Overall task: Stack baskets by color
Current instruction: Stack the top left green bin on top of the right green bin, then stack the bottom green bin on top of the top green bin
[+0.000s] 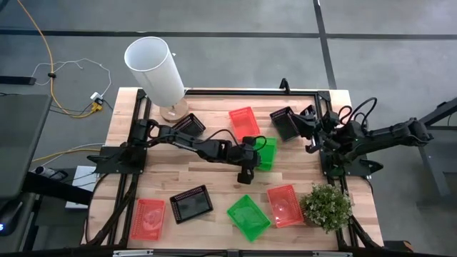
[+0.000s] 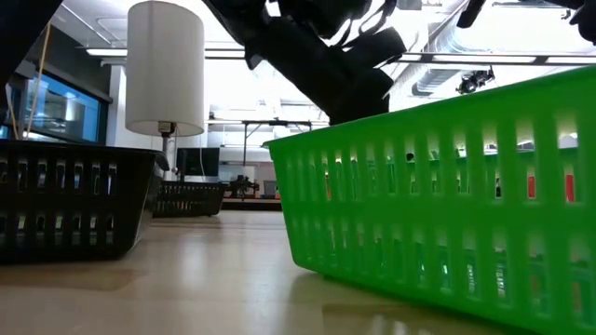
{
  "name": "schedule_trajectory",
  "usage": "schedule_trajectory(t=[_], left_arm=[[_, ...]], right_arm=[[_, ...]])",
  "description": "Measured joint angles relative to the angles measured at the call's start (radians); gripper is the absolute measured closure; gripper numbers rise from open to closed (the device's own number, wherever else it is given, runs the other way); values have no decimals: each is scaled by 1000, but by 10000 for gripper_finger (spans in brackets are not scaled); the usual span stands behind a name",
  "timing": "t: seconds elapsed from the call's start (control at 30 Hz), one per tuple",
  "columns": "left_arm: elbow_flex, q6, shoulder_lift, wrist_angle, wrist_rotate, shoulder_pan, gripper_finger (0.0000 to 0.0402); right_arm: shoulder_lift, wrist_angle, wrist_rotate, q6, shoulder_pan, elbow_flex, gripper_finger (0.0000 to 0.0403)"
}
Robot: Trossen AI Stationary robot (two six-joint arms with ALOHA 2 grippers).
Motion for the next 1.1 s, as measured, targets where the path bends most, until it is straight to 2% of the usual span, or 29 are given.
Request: schedule_trajectory(t=[0.17,0.3,0.43,0.7,0.87,1.0,1.1], left_arm=[[0,25,0,-19,-17,-13,395],[0,70,0,-42,-28,-27,372],[0,83,-13,-69,-32,-36,335],[12,82,-76,-167,-137,-36,247],[90,17,-178,-352,-151,-27,214],[114,-135,-312,-473,-85,-4,209],[96,-247,-443,-483,-18,16,211]], right_arm=[[0,-3,0,0,0,0,402],[0,-3,0,0,0,0,402],[0,-8,0,0,0,0,402],[0,-27,0,0,0,0,402],[1,-39,0,34,0,0,402],[6,-53,0,69,0,0,402],[10,-74,-2,71,0,0,402]])
